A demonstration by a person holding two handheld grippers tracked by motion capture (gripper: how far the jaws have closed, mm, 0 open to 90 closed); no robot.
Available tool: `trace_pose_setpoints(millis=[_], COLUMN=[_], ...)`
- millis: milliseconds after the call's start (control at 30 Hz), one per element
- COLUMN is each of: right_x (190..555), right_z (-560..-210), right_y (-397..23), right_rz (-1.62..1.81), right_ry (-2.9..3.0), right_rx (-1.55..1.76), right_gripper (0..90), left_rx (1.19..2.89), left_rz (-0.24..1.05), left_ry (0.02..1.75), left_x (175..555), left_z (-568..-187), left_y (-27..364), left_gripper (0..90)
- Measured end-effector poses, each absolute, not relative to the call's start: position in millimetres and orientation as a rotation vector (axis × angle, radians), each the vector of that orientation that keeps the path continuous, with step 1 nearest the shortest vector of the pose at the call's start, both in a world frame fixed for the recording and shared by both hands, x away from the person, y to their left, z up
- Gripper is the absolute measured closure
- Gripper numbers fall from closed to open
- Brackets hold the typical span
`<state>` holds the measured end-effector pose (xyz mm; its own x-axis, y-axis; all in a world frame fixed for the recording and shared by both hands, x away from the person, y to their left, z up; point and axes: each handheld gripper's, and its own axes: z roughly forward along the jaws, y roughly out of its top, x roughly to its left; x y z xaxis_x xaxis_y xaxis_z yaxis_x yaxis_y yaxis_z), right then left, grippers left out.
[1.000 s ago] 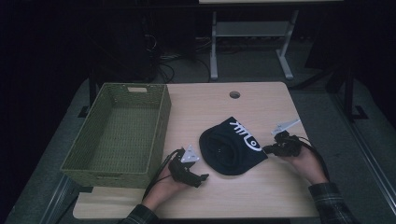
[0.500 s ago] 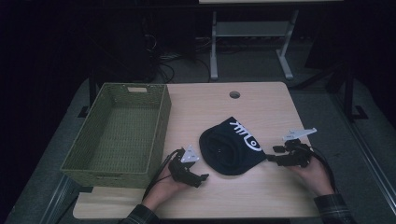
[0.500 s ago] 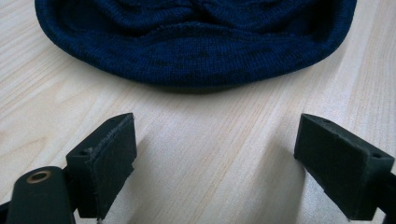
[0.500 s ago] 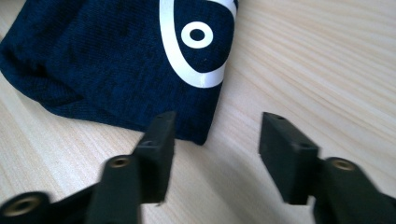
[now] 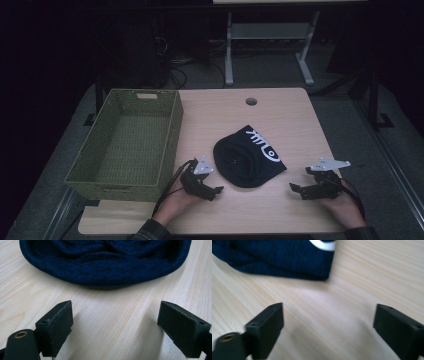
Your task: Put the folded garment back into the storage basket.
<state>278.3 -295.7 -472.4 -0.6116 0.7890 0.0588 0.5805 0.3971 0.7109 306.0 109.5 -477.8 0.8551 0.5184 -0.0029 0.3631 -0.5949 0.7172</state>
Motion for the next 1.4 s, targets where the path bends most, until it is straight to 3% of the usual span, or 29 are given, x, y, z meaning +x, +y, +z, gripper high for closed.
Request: trace_pose_setpoints(millis=[167,767,1400], right_x=[270,269,269], right_z=[-479,-483,-483], right_y=[-299,-299,-299], right_rz=[1.026,0.985,0.987], right_ry=[2.352,2.342,2.344], right_rx=[1.214,1.221,1.216], right_gripper=[2.8,2.3,2.3], left_rx=[2.278,2.360,2.434], left_rz=[0.264,0.173,0.120], left_ry=[0.638,0.665,0.671], left_x=[306,310,345], left_z=[-477,-455,-419], left_y=[109,97,73], left_gripper=[12.1,13.0,14.3])
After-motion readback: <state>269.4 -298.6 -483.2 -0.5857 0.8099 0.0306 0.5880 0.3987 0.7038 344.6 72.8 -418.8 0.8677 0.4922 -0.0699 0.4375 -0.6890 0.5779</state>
